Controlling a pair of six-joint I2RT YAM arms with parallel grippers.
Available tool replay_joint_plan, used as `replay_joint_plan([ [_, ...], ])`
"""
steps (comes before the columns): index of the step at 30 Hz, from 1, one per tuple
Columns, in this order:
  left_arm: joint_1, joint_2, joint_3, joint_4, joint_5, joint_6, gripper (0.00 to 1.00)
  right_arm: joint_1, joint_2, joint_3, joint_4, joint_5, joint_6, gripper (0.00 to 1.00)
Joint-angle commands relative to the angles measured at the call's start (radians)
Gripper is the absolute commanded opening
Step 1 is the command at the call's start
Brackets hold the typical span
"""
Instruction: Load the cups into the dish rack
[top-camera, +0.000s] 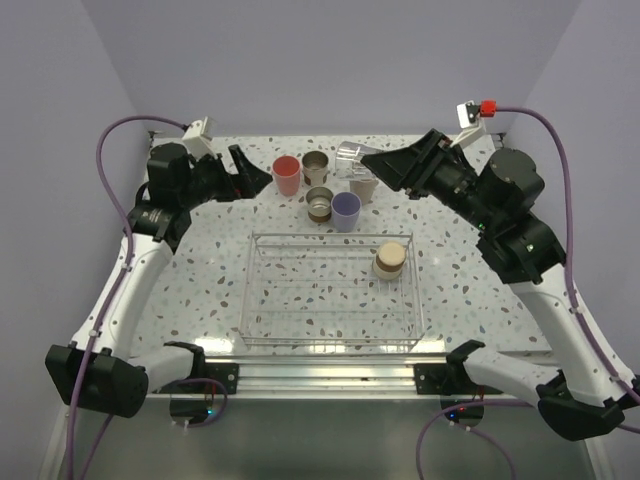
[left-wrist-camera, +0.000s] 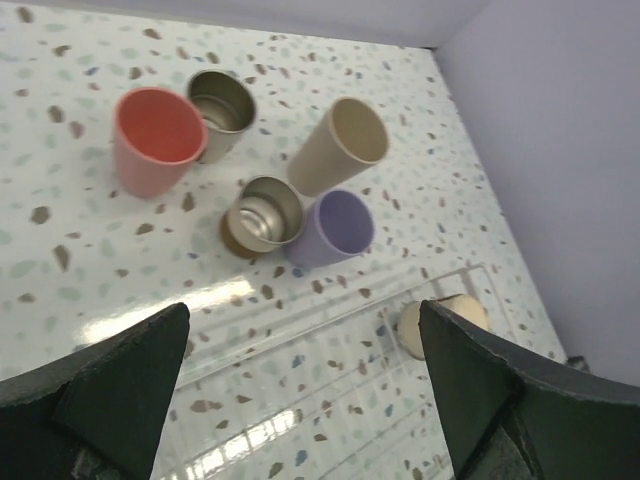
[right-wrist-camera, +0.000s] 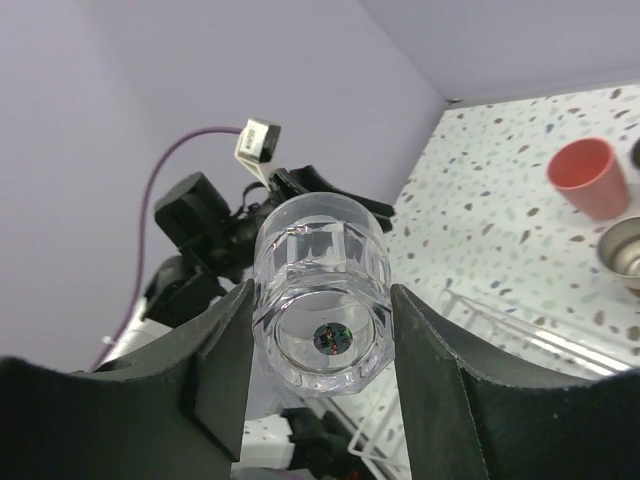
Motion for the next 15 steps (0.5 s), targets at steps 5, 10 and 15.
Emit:
replay_joint_plan([
  [5,0.004,-0.024,0.091,-0.254,-0.455,0.168,1.0,-0.002,0.016,0.145,-0.262,0.111,-0.291,0.0],
  [10,0.001,-0.029,0.082,-0.259,-0.636,0.182,1.0,0.002,0.131,0.267,-0.615,0.219,-0.368,0.0],
  [15,0.001,-0.033,0.053,-0.208,-0.552,0.227,1.0,0.036,0.172,0.233,-0.729,0.292,-0.376,0.0],
])
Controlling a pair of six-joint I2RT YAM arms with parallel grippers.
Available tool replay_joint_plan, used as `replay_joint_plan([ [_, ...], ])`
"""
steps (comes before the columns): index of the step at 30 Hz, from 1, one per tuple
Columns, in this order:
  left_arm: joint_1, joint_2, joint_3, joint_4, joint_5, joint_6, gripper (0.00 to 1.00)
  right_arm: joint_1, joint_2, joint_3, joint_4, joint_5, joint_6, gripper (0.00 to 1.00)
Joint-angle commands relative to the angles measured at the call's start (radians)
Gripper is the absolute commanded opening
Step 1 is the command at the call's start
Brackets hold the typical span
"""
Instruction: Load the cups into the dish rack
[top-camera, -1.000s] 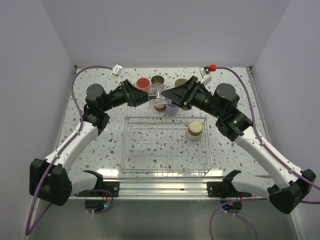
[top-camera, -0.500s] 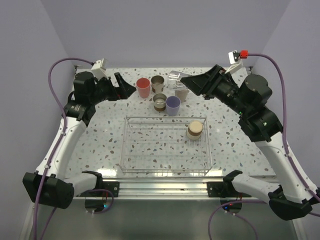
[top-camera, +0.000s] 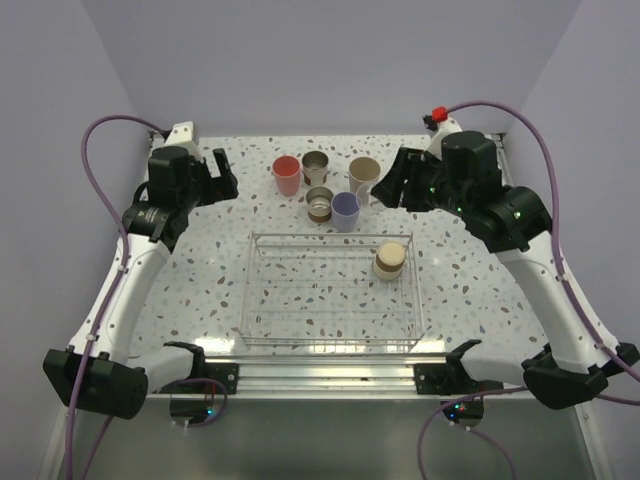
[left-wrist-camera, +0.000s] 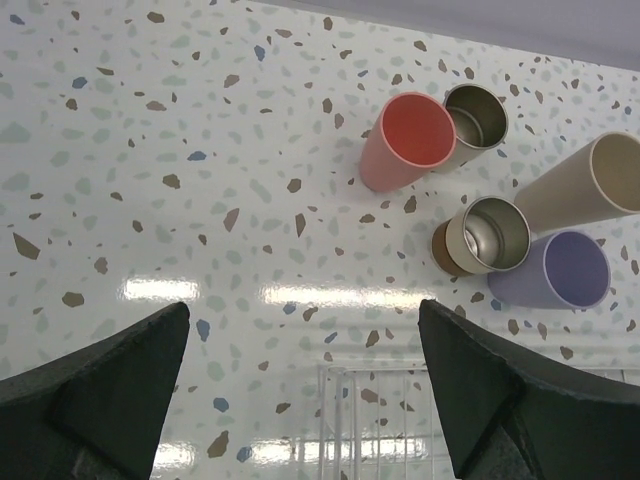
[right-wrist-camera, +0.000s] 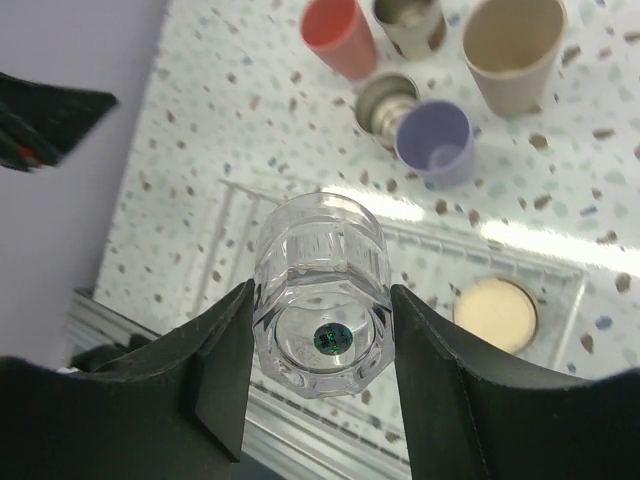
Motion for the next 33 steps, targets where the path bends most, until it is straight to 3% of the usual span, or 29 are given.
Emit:
replay_joint_plan([
  [1,0.002,-0.03,-0.002,0.035,0.004,0.061,1.0,0.036,0.019,-0.012,-0.161,0.101,-0.051,0.0],
  [11,0.001,0.018,0.004,0.047,0.162,0.046,1.0,0.207,0.174,-0.074,-0.19,0.202,-0.022,0.0],
  [21,0.001,0.051,0.035,0.007,0.18,0.067,0.99,0.216,0.263,-0.206,-0.077,0.181,-0.024,0.0],
  [33,0.001,0.054,0.01,0.04,0.208,0.049,0.98,0.217,0.376,-0.227,-0.023,0.24,-0.053,0.0],
])
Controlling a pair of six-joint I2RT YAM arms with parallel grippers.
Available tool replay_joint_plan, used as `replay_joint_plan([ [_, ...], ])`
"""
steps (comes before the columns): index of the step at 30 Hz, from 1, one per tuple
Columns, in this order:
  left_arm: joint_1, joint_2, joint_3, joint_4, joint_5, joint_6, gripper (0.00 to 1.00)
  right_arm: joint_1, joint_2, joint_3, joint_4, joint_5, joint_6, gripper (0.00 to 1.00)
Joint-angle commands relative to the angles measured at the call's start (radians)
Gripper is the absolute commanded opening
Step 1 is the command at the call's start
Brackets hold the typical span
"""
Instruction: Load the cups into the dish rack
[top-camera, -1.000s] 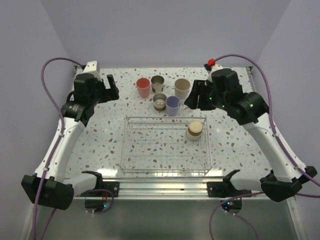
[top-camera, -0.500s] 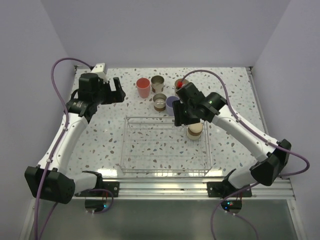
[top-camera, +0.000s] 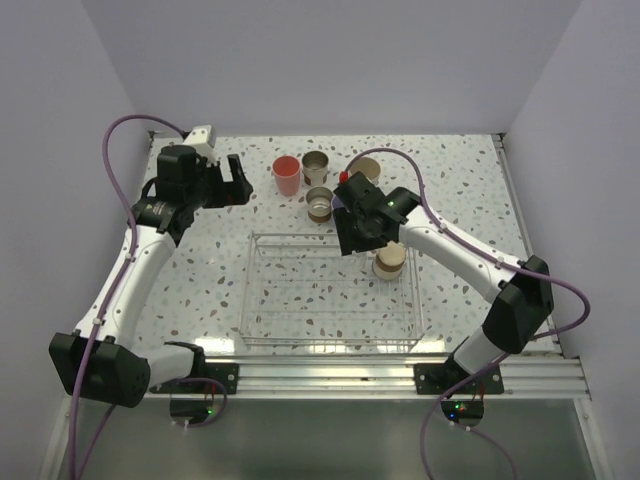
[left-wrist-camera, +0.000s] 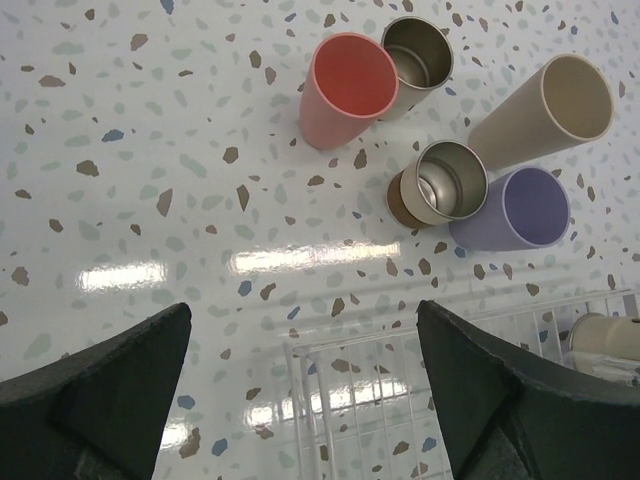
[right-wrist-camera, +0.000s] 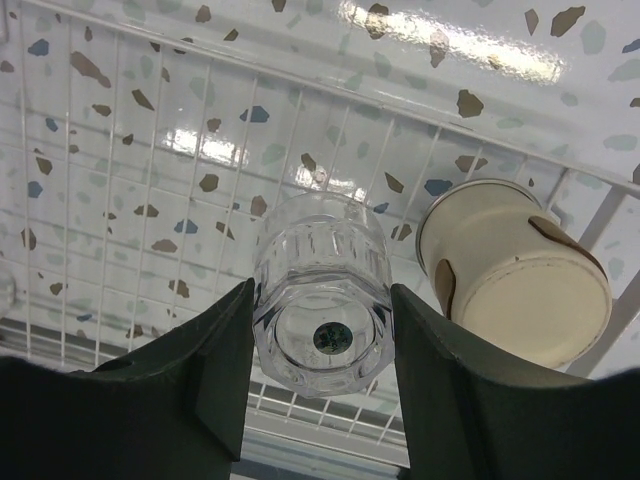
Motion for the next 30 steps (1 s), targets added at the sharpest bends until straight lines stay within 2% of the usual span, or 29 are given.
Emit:
replay_joint_plan([
  [1,0.001,-0.003,0.011,0.044,0.04,0.003,0.98,0.005,0.02,-0.007,0.033,0.056,-0.014,0.0],
  [11,0.001,-0.019,-0.092,0.107,0.182,-0.054,0.98,0.006,0.088,-0.061,0.065,0.062,-0.018,0.0],
  [16,0.001,-0.038,-0.133,0.11,0.189,-0.052,1.0,0.012,0.114,-0.083,0.086,0.061,-0.017,0.0],
  [30,0.001,-0.029,-0.126,0.085,0.164,-0.016,1.0,0.021,0.155,-0.084,0.071,0.102,-0.001,0.0],
])
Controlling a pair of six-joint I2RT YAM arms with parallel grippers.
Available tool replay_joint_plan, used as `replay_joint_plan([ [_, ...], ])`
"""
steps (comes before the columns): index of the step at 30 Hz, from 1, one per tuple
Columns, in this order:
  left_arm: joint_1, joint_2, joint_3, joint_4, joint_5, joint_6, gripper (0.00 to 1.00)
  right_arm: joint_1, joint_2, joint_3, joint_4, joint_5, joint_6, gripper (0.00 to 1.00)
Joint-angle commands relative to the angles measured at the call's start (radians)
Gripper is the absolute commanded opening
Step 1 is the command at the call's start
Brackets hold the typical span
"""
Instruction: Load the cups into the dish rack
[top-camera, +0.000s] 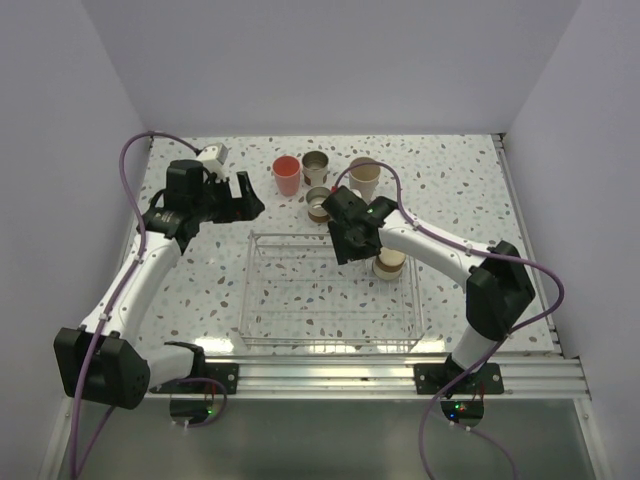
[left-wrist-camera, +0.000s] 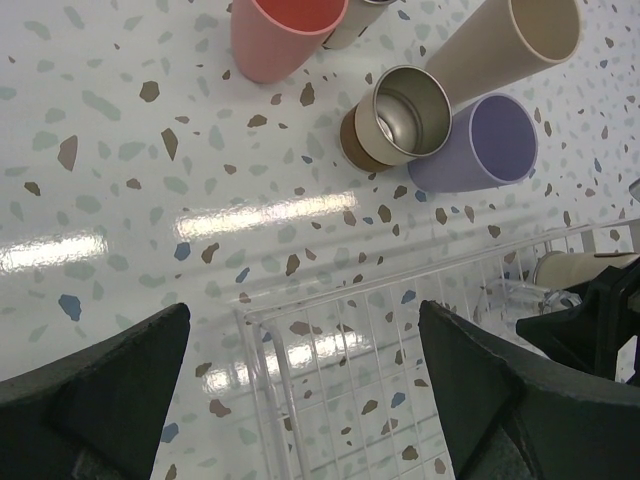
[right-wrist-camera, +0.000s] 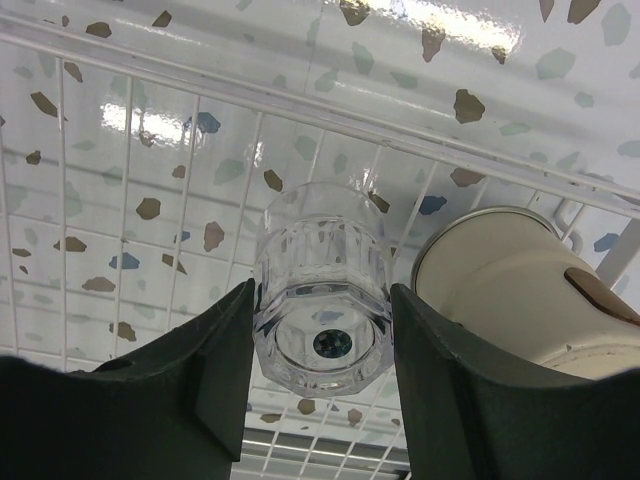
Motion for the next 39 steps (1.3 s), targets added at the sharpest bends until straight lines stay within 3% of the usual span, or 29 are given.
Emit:
replay_joint_plan([
  [1,0.001,-0.021,0.011,0.026,0.002,0.021,1.0,0.007,0.029,-0.008,-0.013,0.038,0.008,0.0],
  [7,0.001,-0.01,0.011,0.032,0.012,0.021,1.0,0.007,0.017,-0.009,-0.035,0.061,0.012,0.0],
  [8,0.001,-0.01,0.013,0.035,0.014,0.021,1.0,0.007,0.012,-0.009,-0.036,0.063,0.014,0.04],
  [16,0.001,-0.002,0.03,0.033,0.014,0.019,1.0,0.008,-0.017,0.014,-0.044,0.057,0.017,0.67],
  [19,0.001,-0.001,0.039,0.03,0.014,0.019,1.0,0.008,-0.018,0.03,-0.055,0.055,0.009,0.83],
  [22,0.001,-0.001,0.051,0.024,0.012,0.018,1.0,0.008,-0.026,0.05,-0.071,0.055,0.002,0.91],
  [34,0.001,0.03,0.088,0.043,0.043,-0.008,1.0,0.008,-0.156,0.303,-0.206,0.052,0.0,0.93],
  [39,-0.009,0.081,0.129,0.09,0.049,-0.025,0.99,0.008,-0.314,0.328,-0.219,0.075,-0.009,0.93],
])
